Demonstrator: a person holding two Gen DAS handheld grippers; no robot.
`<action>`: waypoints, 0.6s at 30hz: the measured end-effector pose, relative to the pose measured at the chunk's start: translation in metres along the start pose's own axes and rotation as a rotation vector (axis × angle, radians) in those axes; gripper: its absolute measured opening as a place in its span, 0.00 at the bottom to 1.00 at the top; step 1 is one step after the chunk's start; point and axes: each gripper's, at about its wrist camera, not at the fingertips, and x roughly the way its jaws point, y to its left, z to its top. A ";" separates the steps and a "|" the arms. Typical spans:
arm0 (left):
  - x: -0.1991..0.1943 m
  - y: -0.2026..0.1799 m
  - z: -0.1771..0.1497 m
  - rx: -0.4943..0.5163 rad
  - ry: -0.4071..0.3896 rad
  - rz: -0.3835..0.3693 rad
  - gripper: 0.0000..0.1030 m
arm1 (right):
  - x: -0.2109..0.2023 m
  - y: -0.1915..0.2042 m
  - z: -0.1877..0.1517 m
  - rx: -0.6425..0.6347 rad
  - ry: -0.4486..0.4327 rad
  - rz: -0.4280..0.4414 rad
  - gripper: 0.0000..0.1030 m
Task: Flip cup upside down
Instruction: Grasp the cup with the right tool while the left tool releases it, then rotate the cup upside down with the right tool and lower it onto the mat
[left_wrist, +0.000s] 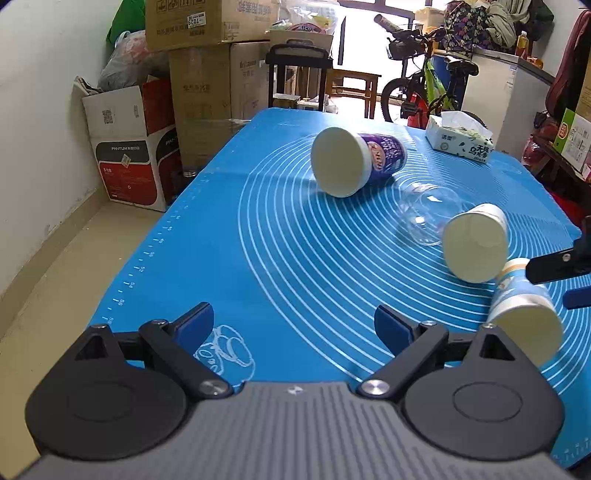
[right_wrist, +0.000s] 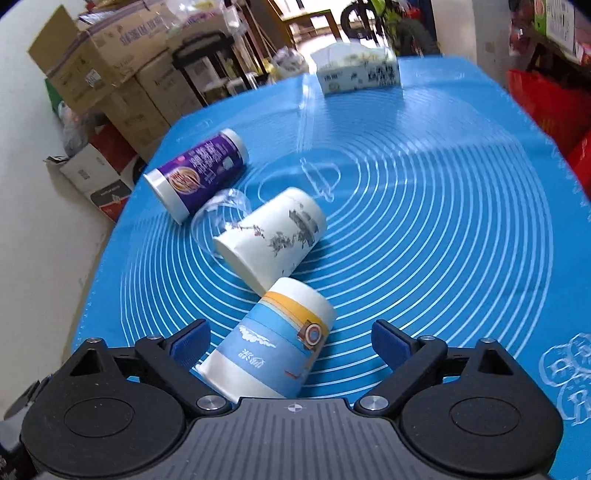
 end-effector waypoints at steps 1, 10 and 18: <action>0.000 0.000 0.000 0.002 -0.002 0.000 0.90 | 0.004 0.000 0.001 0.012 0.013 0.006 0.85; 0.011 0.001 -0.001 0.002 0.011 -0.030 0.90 | 0.018 -0.003 0.005 0.057 0.071 0.055 0.64; 0.009 -0.005 -0.002 0.010 0.010 -0.052 0.90 | -0.008 0.002 -0.003 -0.059 -0.037 0.041 0.55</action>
